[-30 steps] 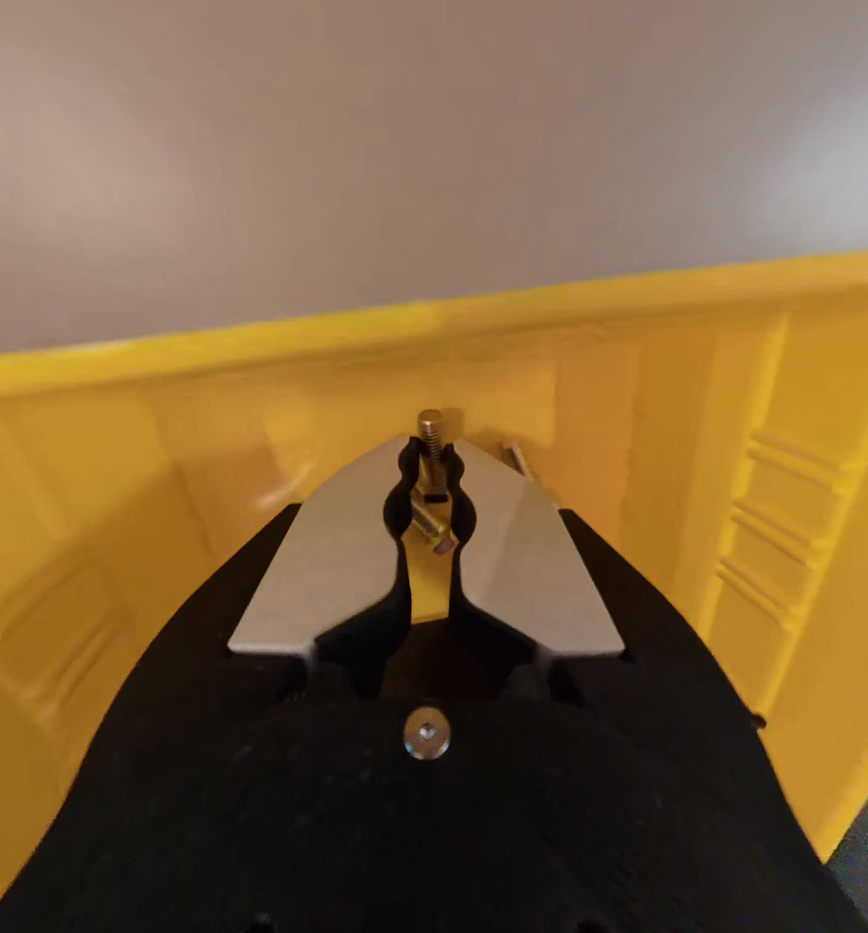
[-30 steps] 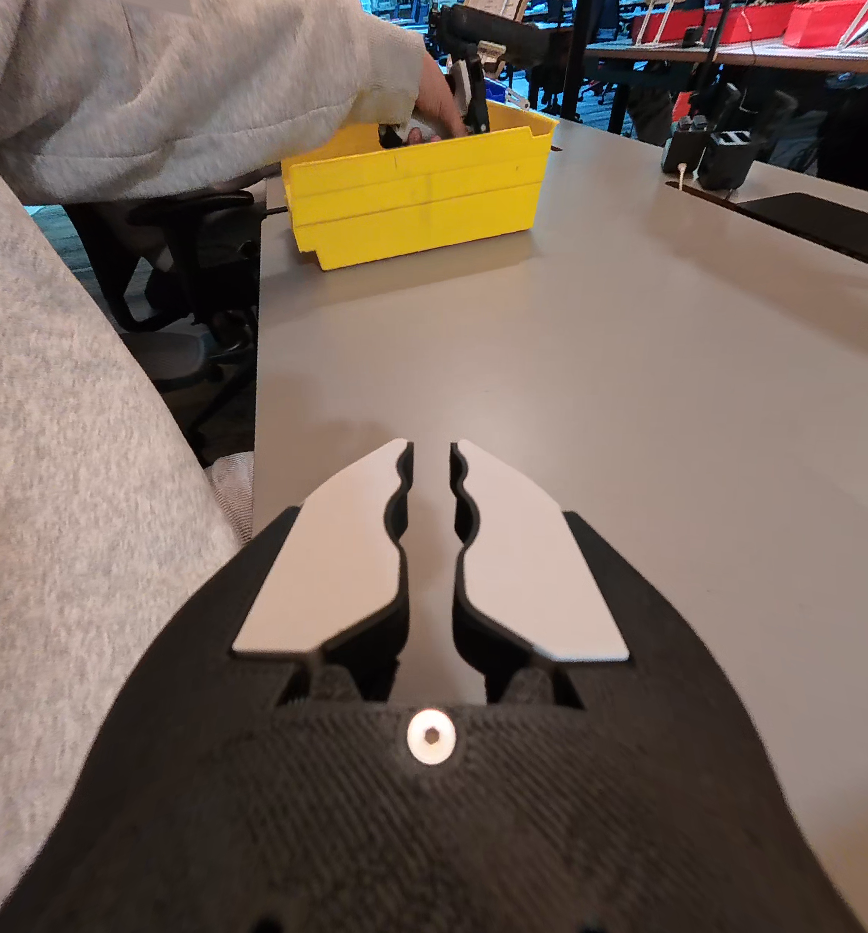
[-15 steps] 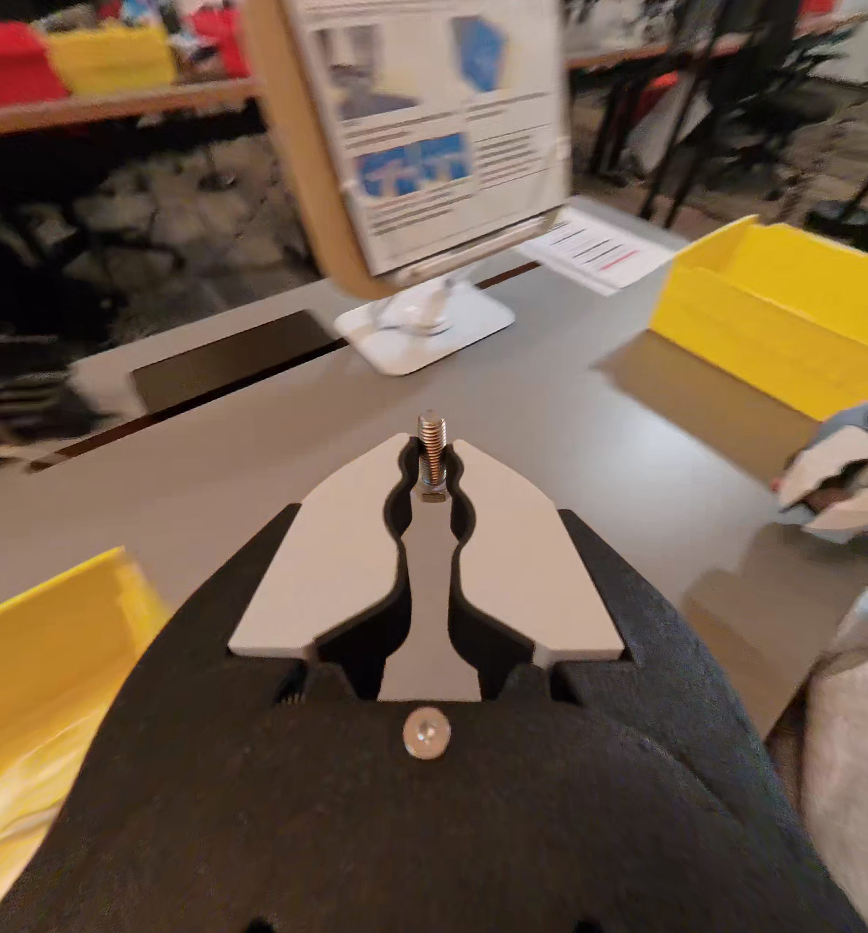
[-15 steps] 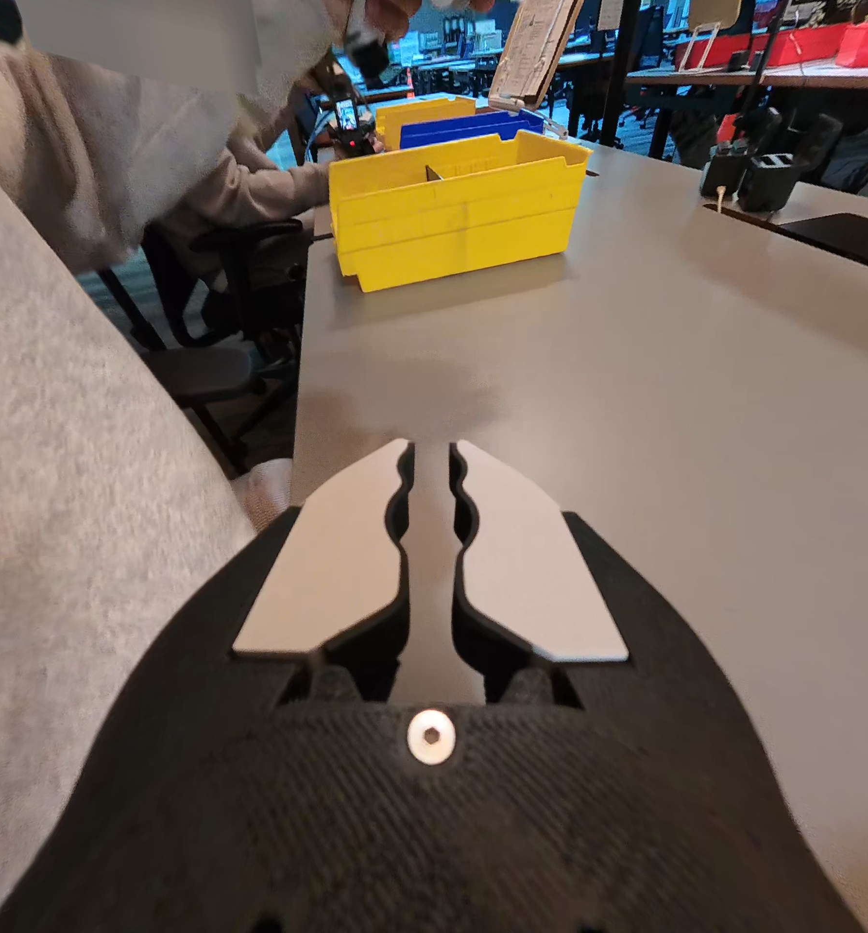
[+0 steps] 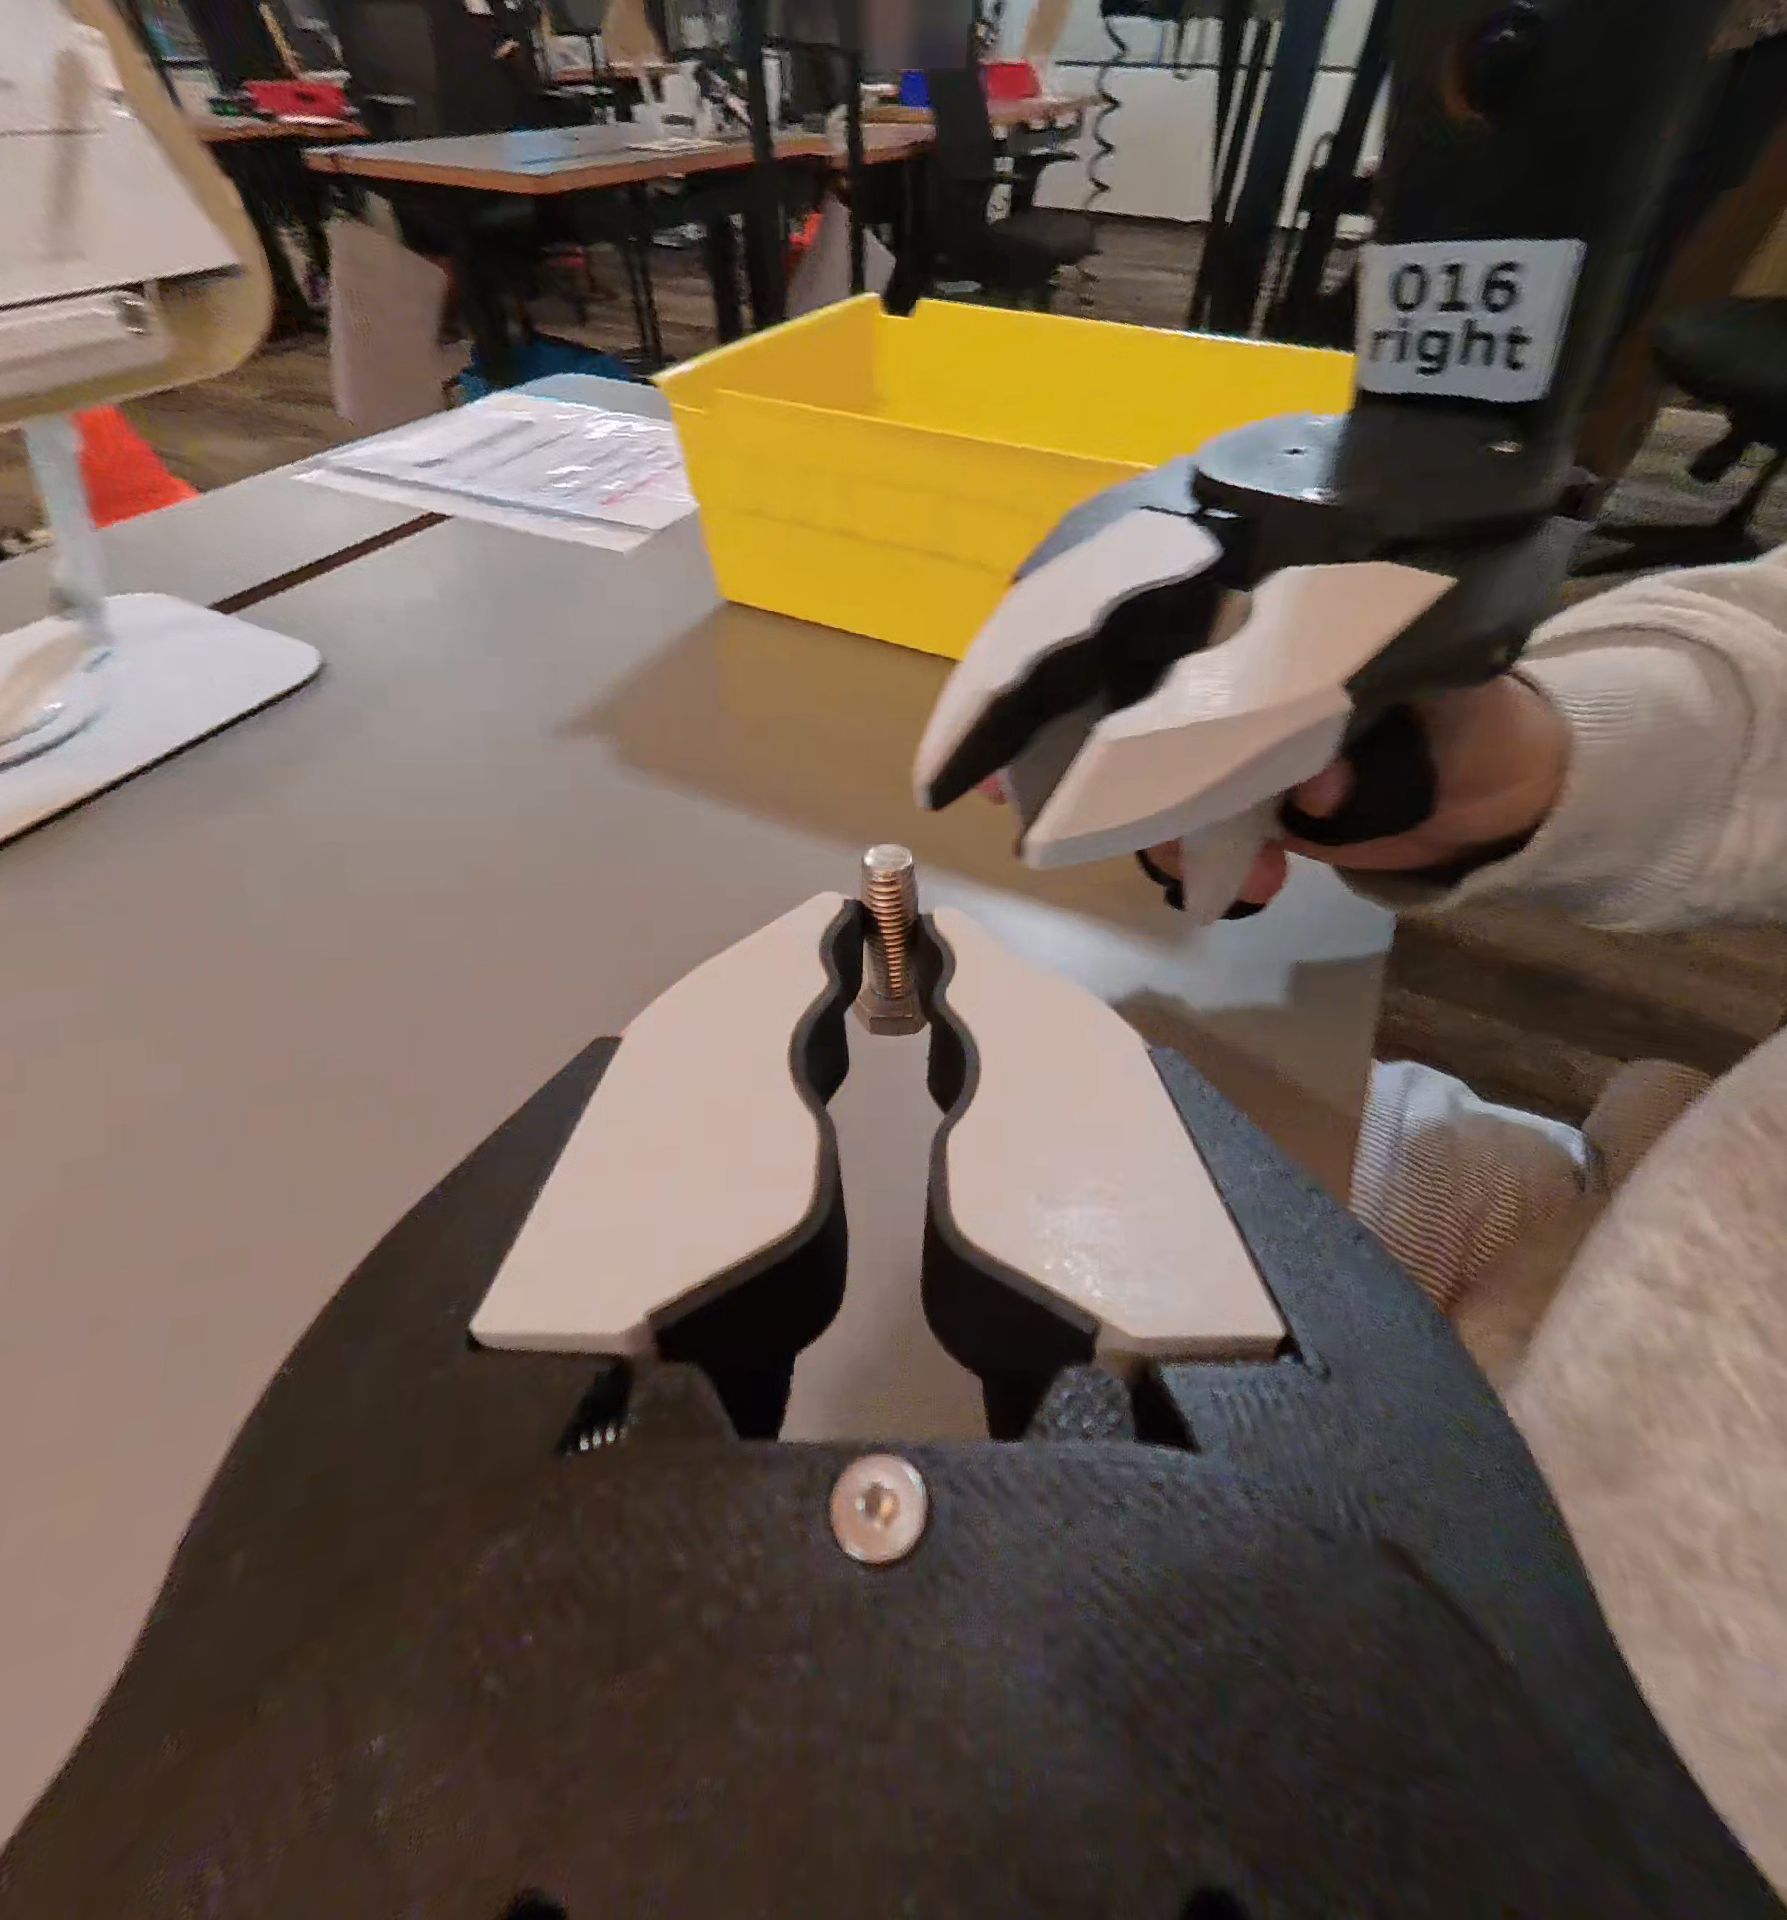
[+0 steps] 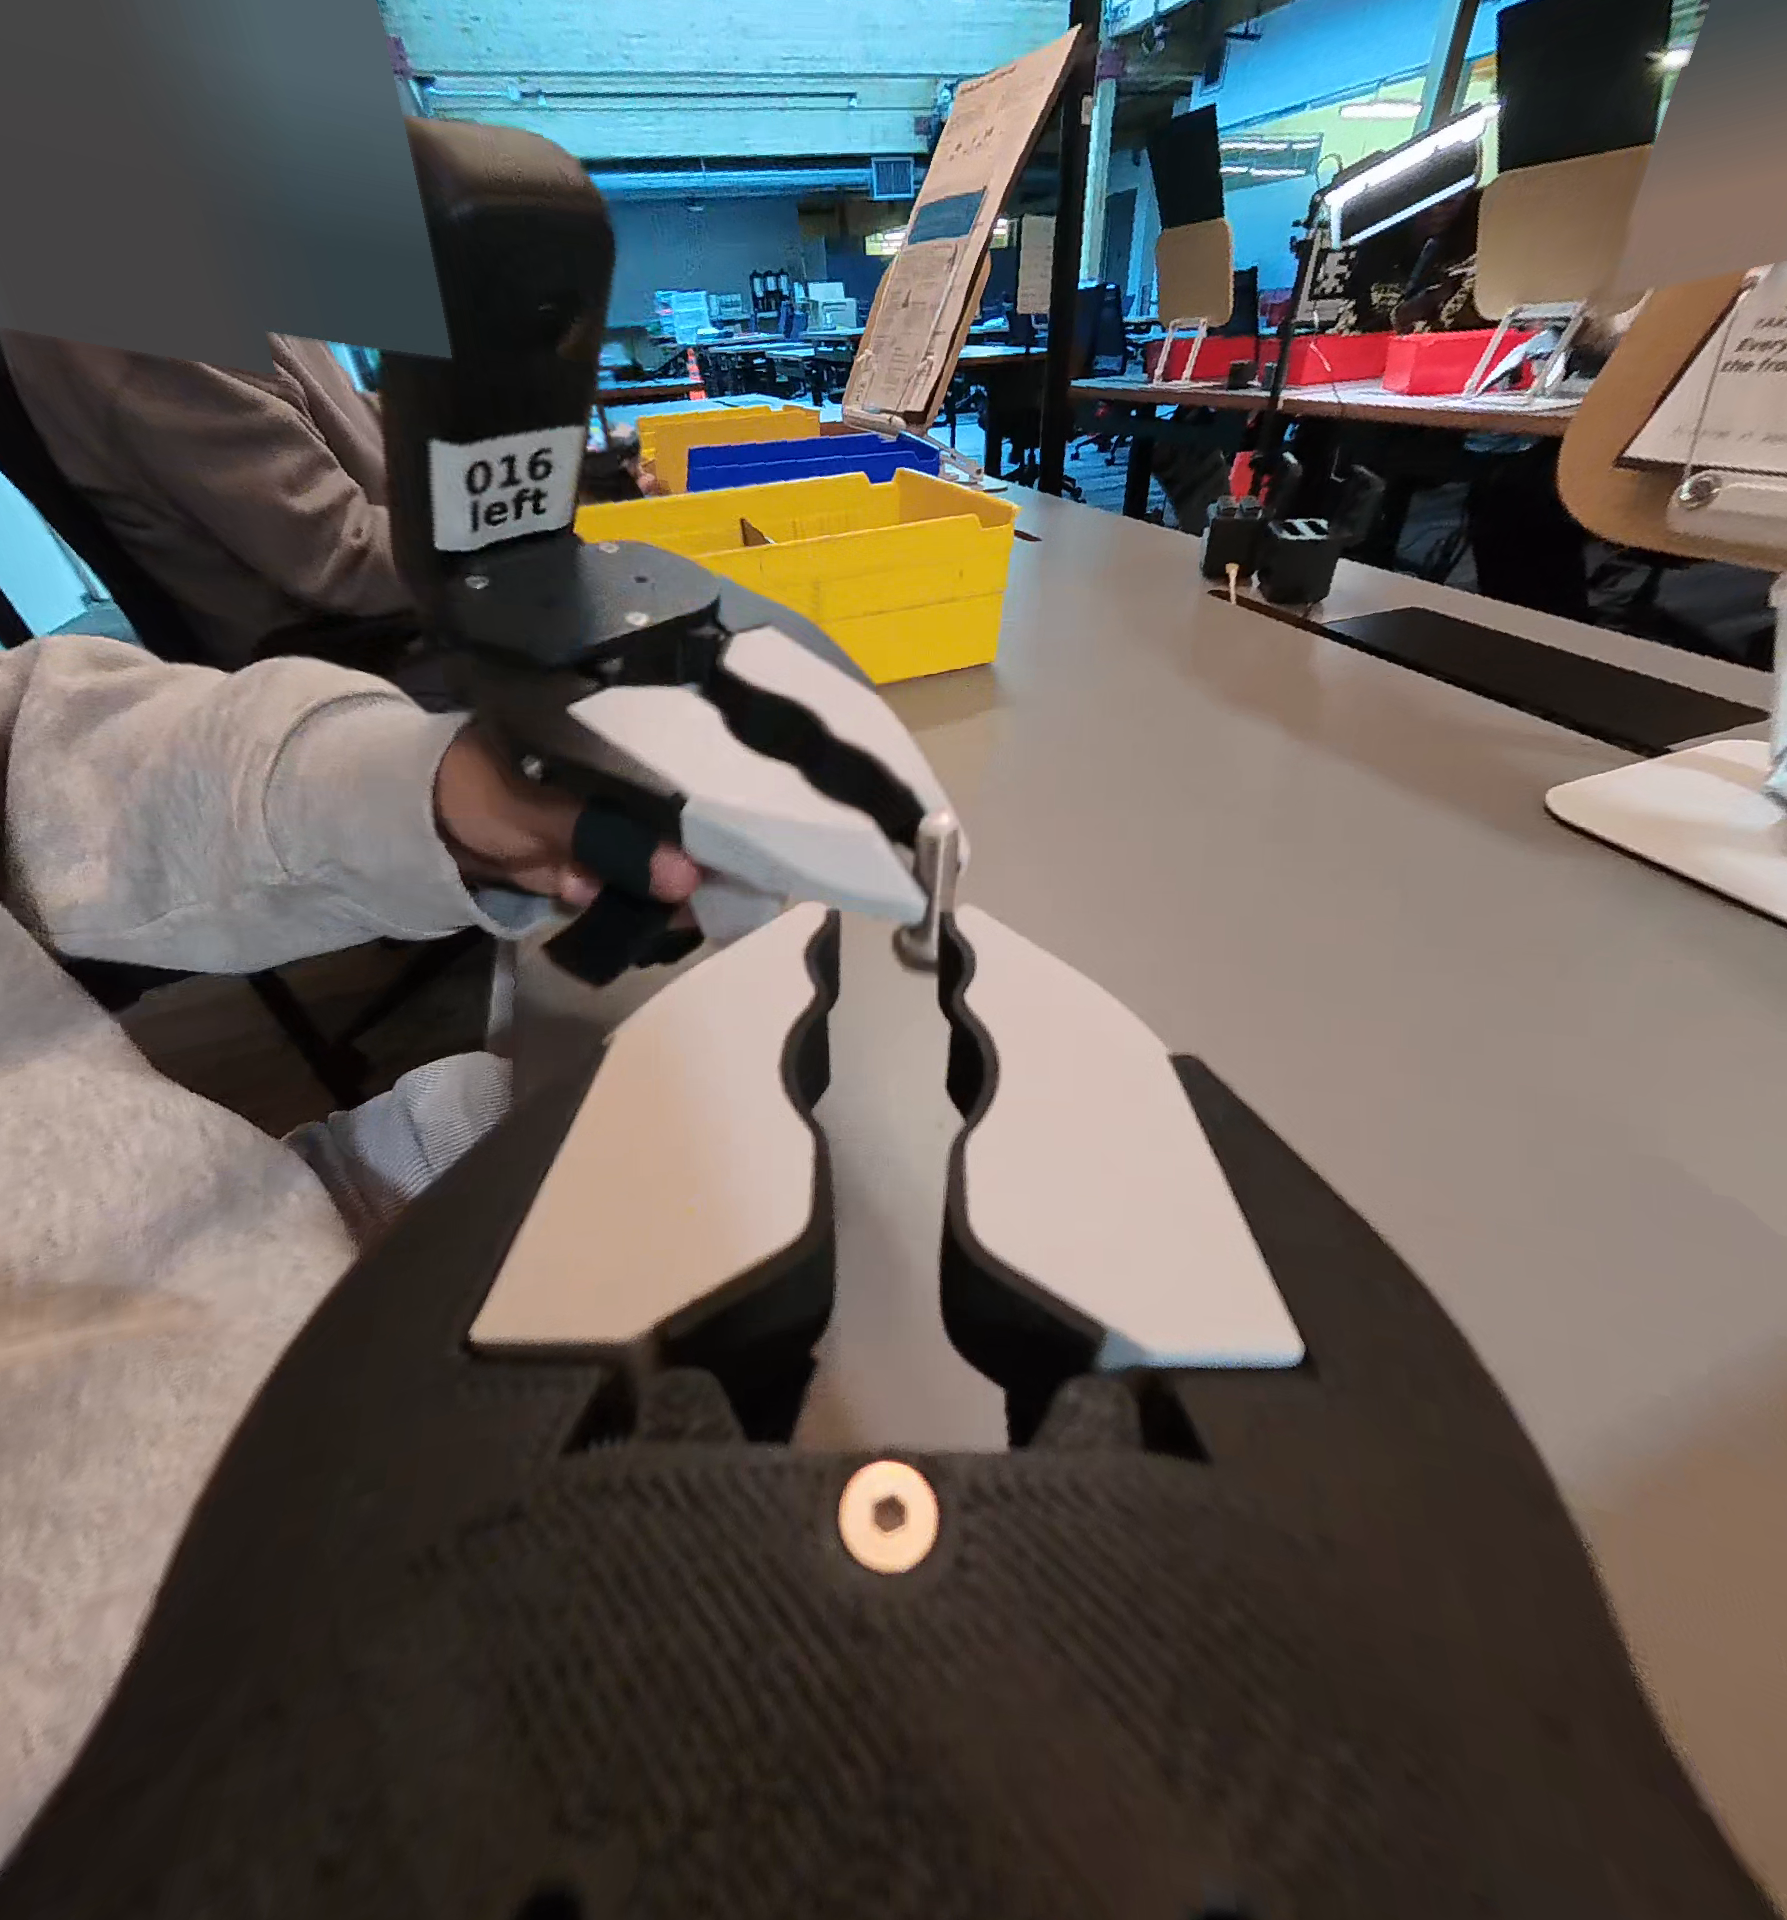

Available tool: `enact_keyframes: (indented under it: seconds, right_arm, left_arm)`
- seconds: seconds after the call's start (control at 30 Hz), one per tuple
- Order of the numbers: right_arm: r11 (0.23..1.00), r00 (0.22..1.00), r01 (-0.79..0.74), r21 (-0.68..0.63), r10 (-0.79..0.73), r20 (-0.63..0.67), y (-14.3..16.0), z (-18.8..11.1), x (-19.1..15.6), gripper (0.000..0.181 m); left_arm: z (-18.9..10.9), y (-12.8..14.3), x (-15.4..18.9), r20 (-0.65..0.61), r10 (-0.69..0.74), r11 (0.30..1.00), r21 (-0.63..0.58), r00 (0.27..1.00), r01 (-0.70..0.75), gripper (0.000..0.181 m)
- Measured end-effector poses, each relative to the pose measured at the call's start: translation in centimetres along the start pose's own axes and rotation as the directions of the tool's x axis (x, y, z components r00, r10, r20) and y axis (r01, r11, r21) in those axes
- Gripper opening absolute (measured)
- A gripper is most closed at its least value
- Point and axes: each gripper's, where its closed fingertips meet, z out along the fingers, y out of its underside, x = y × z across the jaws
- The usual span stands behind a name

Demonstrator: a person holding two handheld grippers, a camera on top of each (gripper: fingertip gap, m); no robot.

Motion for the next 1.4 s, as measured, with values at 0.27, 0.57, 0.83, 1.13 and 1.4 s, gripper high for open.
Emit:
enact_keyframes:
  seconds: [0.27,0.57,0.83,1.13,1.4]
  right_arm:
    - [0.998,0.998,-0.032,-0.046,0.034,0.061,1.1,0.7,-0.8,0.014]
    - [0.999,0.996,-0.012,-0.050,0.016,0.087,1.4,1.1,-1.3,0.009]
    - [0.994,0.991,-0.105,0.015,0.104,0.081,0.1,0.0,-0.3,0.009]
    - [0.983,0.966,-0.181,0.036,0.171,0.193,-0.3,0.0,-1.4,0.009]
    - [0.994,0.954,-0.107,0.005,0.101,0.281,-0.2,-0.4,-2.6,0.009]
  left_arm:
    - [-0.2,0.6,1.3,-0.030,0.038,0.999,0.034,0.999,-0.037,0.010]
    - [-0.2,0.8,1.9,-0.032,0.099,0.993,0.062,0.995,-0.097,0.011]
    - [0.4,1.7,2.2,-0.065,0.057,0.998,0.035,0.996,-0.055,0.043]
    - [-0.2,0.9,3.3,-0.137,0.078,0.991,0.116,0.988,-0.062,0.032]
    - [-0.6,1.2,4.7,-0.253,0.094,0.990,0.128,0.963,-0.063,0.031]
